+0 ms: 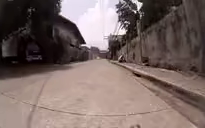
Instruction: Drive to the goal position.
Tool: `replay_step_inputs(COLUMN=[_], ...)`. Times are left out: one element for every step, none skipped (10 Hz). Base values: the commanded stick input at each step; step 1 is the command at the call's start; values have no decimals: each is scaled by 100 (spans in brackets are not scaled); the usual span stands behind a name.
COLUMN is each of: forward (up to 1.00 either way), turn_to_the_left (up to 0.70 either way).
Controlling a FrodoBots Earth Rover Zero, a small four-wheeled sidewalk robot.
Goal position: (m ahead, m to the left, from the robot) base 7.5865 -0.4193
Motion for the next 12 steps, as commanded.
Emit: replay_step_inputs(forward=[100,100,100,100,100,100,100,100,100,100,100,100], turn_to_the_left=[0,0,0,0,0,0,0,0,0,0,0,0])
